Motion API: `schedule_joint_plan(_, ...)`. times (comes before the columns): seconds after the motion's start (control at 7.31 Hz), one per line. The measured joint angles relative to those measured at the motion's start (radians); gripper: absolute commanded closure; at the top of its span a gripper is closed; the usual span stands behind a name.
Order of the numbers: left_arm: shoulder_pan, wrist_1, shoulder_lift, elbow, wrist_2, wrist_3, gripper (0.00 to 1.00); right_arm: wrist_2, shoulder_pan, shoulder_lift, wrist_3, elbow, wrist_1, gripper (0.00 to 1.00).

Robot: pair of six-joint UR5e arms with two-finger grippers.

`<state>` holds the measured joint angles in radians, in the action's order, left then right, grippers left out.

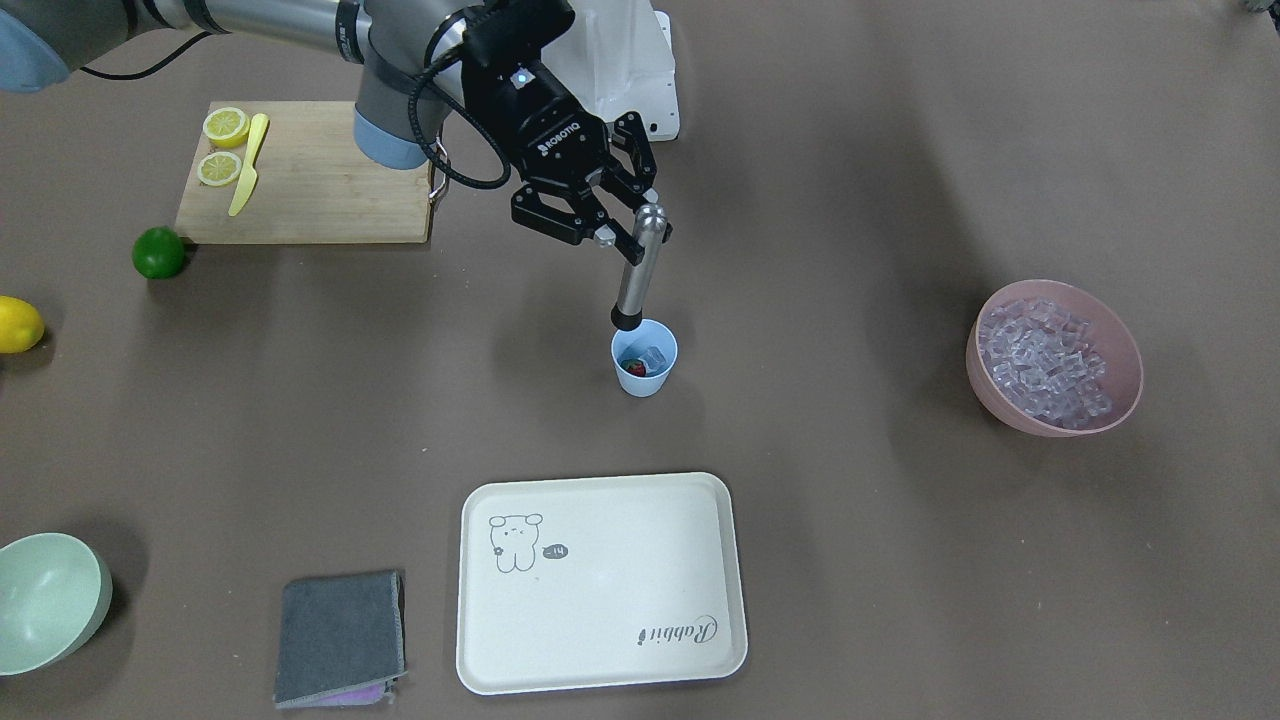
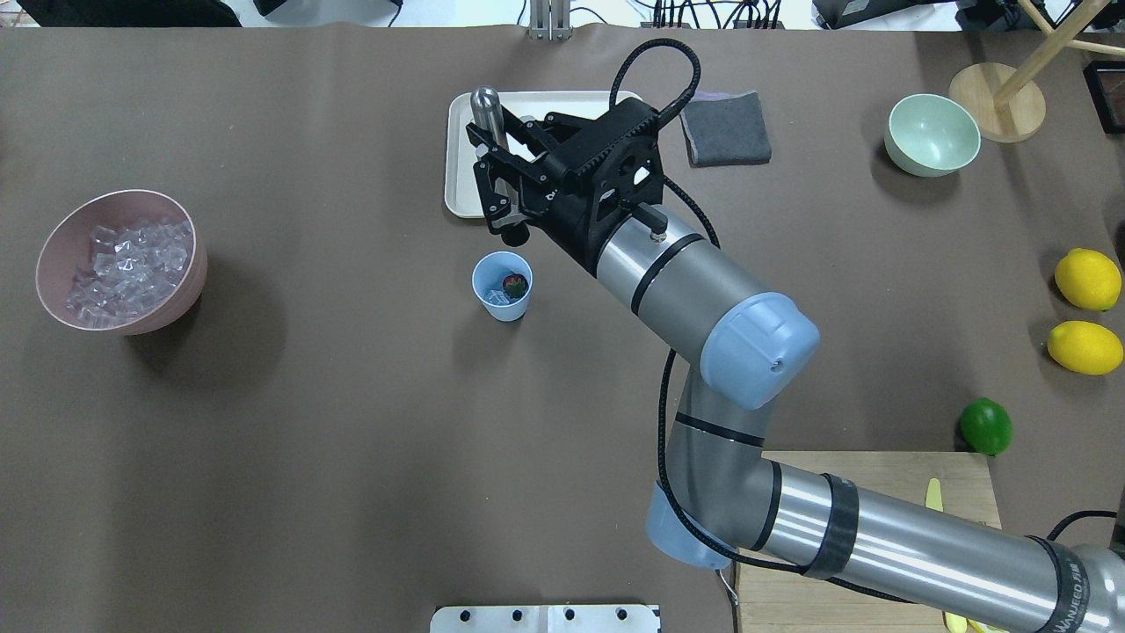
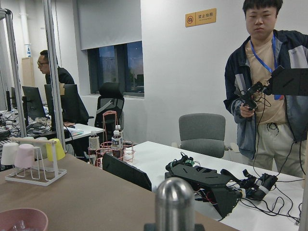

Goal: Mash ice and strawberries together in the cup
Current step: 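Lower the muddler with the right gripper into the light-blue cup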

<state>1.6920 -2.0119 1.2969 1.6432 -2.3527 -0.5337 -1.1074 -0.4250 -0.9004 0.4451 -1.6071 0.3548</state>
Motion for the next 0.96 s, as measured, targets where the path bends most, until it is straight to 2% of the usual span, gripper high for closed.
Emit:
schedule_joint_plan(0.55, 0.0, -0.001, 0.036, -0.044, 0.002, 0.007, 0.02, 0.007, 0.033, 0.04, 0.0, 0.089, -0.004, 1.0)
schedule_joint_plan(0.96, 0.0, -0.001, 0.061, -0.072, 0.003, 0.012, 0.02, 0.009, 0.038, 0.056, 0.004, 0.118, -0.006, 1.0)
